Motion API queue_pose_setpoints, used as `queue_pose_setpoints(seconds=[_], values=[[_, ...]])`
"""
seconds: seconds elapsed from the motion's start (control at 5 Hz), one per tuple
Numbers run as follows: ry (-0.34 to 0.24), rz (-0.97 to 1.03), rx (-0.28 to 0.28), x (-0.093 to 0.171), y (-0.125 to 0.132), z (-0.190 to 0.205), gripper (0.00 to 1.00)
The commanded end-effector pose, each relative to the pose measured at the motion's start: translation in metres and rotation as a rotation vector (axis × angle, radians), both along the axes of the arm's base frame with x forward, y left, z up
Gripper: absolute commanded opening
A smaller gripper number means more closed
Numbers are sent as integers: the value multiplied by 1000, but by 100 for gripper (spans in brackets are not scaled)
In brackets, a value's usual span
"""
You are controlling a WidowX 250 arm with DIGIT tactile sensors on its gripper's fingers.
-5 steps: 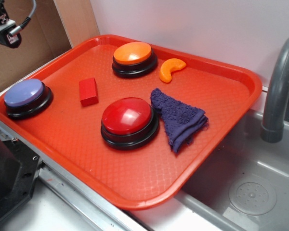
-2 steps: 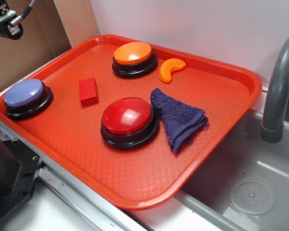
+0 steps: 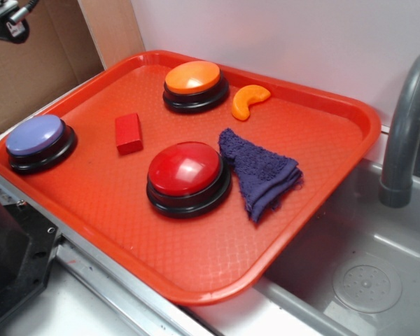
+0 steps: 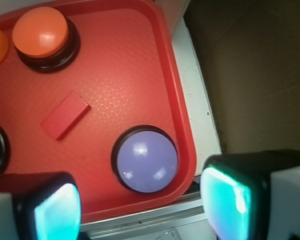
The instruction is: Push the purple button.
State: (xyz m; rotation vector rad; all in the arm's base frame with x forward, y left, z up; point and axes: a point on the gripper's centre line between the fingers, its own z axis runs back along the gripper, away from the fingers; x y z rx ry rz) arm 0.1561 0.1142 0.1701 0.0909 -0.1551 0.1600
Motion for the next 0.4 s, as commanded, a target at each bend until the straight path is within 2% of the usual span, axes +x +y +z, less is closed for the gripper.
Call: queue_pose_setpoints(seconds=[0.0, 0.2], values=[[-57, 5, 28, 4, 4, 18, 100], [-55, 1, 34, 4, 3, 17, 100]])
